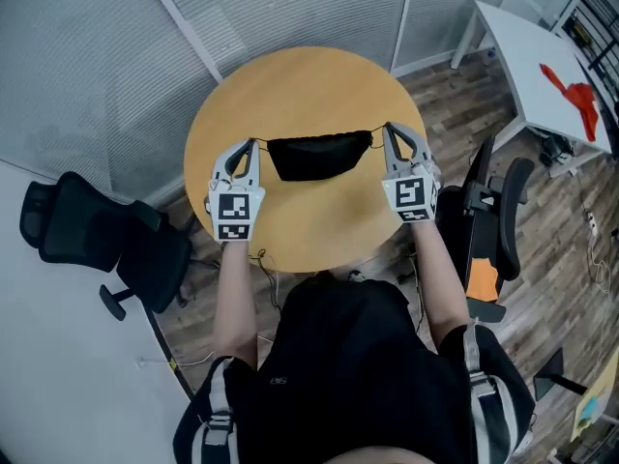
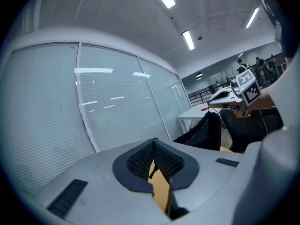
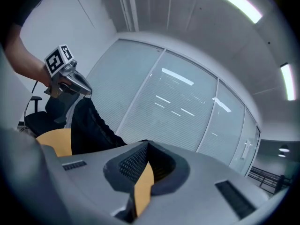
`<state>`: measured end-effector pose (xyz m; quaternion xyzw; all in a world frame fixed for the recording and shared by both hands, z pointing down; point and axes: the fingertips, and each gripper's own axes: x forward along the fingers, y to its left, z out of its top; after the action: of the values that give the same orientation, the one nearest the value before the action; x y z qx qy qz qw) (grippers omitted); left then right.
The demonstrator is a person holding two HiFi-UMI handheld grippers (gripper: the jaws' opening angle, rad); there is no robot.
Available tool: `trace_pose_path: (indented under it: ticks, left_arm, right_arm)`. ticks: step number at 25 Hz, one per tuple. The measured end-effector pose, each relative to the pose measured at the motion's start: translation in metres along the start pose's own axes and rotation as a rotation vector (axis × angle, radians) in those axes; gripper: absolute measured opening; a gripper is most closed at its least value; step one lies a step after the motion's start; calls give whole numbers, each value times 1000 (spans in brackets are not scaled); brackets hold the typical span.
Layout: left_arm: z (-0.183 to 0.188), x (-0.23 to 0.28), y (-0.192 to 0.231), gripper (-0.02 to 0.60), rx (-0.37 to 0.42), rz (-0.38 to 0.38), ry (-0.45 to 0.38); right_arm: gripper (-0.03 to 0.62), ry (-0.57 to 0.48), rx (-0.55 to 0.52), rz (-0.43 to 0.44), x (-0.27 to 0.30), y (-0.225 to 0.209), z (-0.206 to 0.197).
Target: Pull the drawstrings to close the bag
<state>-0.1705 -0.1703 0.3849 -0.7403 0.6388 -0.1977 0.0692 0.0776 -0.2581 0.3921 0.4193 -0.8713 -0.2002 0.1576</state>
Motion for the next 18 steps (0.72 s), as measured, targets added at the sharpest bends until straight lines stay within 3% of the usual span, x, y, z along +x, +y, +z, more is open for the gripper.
trace_pose_path:
  ticks: [6, 18]
  left_arm:
    - [39, -29, 14, 14, 27, 104, -54]
    - [57, -85, 20, 14, 42, 278, -78]
  right_arm:
    - [57, -87, -20, -17, -7, -16, 36]
    - [57, -183, -174, -66, -25, -38, 71]
